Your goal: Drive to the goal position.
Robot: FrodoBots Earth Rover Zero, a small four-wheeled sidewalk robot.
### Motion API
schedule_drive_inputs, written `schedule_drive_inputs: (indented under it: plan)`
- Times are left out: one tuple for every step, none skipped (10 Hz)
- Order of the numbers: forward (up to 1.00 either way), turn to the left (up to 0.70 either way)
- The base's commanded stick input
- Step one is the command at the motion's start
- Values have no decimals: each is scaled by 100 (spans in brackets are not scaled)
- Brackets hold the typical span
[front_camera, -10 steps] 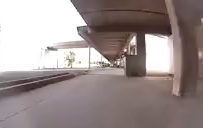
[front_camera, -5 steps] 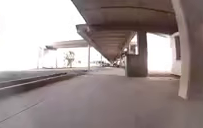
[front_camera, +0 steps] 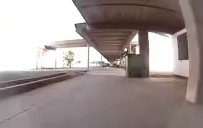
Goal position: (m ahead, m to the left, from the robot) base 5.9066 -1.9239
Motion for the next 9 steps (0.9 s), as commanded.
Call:
schedule_drive_inputs:
  plan:
    - [50, 0]
    - [50, 0]
    - [50, 0]
    - [50, 0]
    - [50, 0]
    - [50, 0]
    - [50, 0]
    - [50, 0]
    - [50, 0]
